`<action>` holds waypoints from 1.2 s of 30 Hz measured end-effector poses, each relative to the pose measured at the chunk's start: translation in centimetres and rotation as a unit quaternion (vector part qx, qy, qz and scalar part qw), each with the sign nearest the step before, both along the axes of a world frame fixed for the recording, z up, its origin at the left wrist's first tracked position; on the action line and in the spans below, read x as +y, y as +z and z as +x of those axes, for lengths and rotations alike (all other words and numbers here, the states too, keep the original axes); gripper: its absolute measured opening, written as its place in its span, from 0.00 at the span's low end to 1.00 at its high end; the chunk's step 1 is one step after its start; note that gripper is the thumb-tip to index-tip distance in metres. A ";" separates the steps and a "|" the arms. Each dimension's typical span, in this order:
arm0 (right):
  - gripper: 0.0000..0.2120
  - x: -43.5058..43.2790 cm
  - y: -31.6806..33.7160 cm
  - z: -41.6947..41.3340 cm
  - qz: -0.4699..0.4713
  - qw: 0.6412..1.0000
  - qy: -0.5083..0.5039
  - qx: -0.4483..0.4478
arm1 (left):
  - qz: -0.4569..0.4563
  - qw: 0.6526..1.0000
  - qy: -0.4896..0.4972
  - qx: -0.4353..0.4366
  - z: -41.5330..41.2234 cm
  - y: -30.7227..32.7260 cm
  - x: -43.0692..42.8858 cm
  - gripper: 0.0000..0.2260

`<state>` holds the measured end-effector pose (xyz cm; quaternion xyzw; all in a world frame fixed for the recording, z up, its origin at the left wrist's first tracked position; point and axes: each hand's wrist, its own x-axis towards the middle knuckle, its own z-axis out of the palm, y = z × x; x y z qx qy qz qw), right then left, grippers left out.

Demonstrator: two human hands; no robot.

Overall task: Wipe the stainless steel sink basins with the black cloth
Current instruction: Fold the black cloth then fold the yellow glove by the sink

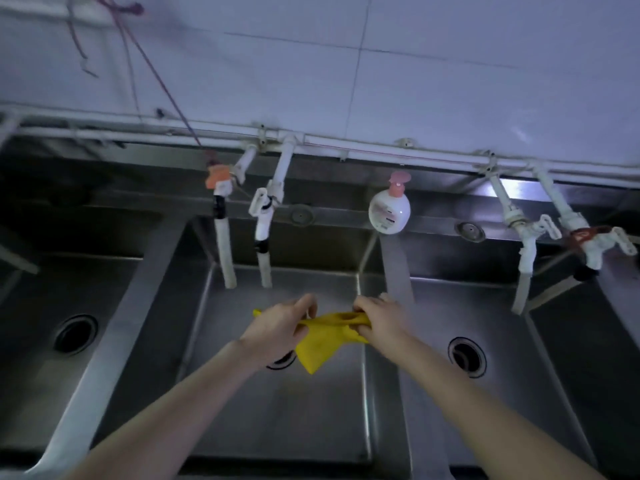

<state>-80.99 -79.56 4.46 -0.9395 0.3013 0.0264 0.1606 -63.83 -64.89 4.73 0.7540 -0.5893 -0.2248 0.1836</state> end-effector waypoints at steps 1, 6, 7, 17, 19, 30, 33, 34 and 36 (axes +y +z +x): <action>0.12 2.6 0.6 0.8 0.002 1.000 0.005 -0.006 | -0.006 1.000 0.002 -0.003 0.9 0.6 2.8 0.10; 0.08 15.6 3.4 7.5 0.047 0.998 0.044 -0.025 | -0.039 0.998 0.045 -0.033 6.7 3.8 17.6 0.10; 0.07 18.0 3.8 9.3 0.052 0.997 0.052 -0.033 | -0.048 0.996 0.060 -0.039 8.1 4.2 20.5 0.10; 0.04 36.7 7.9 29.1 0.088 0.972 0.210 -0.064 | -0.101 0.959 0.244 -0.104 22.2 6.8 45.3 0.07; 0.04 39.6 7.9 32.9 0.094 0.967 0.229 -0.065 | -0.103 0.948 0.279 -0.115 25.0 6.8 48.6 0.05; 0.05 51.0 5.9 52.4 0.174 0.947 0.267 -0.051 | -0.046 0.919 0.354 -0.170 43.6 6.7 60.2 0.04; 0.06 52.7 5.6 56.7 0.192 0.949 0.243 -0.056 | -0.044 0.920 0.344 -0.184 48.8 6.7 61.1 0.03; 0.06 53.1 5.3 57.9 0.197 0.951 0.233 -0.055 | -0.043 0.922 0.338 -0.184 50.5 6.5 61.3 0.04; 0.06 53.8 4.5 60.3 0.202 0.956 0.207 -0.045 | -0.037 0.928 0.323 -0.183 53.8 5.9 61.5 0.04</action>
